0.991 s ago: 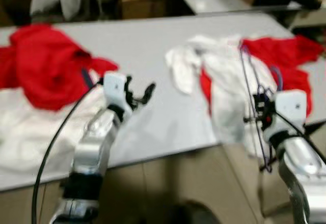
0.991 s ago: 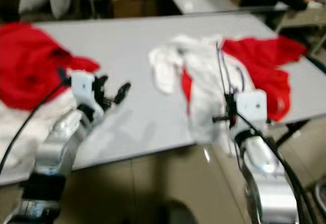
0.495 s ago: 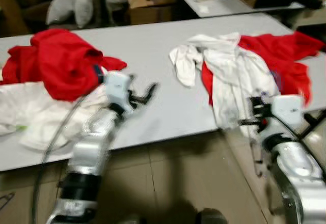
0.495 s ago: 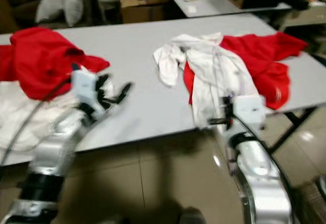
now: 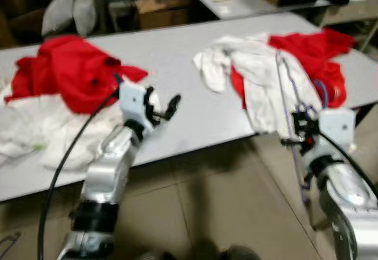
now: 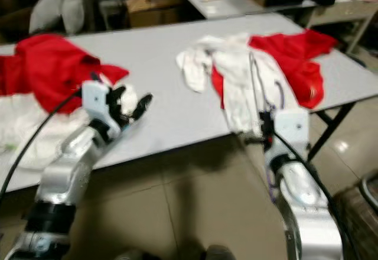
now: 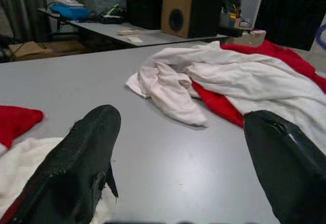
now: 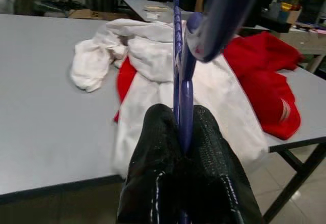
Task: Hang hanger
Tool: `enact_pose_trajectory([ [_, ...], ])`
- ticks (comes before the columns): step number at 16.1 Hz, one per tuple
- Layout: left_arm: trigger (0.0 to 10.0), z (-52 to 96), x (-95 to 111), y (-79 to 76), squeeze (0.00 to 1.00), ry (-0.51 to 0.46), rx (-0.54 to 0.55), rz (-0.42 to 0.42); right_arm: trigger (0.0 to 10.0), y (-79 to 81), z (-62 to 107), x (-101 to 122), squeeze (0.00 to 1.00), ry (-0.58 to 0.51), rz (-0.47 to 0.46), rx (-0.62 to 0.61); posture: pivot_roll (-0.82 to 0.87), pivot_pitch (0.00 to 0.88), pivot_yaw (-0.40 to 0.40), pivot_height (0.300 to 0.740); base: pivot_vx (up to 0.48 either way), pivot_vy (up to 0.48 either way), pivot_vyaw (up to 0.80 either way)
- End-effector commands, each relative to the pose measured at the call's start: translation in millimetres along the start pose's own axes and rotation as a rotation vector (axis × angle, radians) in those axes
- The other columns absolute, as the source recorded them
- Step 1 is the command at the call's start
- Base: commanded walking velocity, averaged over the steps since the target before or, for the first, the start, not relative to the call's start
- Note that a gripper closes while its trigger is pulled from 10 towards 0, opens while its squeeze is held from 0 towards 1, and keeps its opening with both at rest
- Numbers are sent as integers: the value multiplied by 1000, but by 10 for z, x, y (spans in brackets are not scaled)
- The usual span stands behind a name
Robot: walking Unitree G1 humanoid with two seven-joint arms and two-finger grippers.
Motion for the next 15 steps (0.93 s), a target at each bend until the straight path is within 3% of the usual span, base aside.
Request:
enact_pose_trajectory([
  [1, 10000, -12, -8, 28, 357, 10, 12, 6, 10000, 1, -25, 39, 0, -10, 7, 10, -198, 0, 32, 740, 311, 0, 0],
  [6, 10000, -46, -14, 47, 333, 12, 26, -10, 10000, -50, -3, 39, 0, -11, 18, -5, -202, 0, 36, 740, 312, 0, 0],
  [15, 10000, -63, -50, -3, 322, 11, 33, -1, 10000, -62, 26, 56, 0, -5, 28, -1, -231, 0, 33, 740, 310, 0, -711],
])
Point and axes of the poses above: a point about 5 cm out from each wrist's last joint towards the gripper, its own z axis pointing back from the gripper into the wrist, its own x axis along the axis of the wrist's last joint, y = z × x, the point moved 6 cm from there along -z, pointing out of the wrist towards the gripper, and after that the axes turned 10 degrees about -z, right-handed, at the moved point
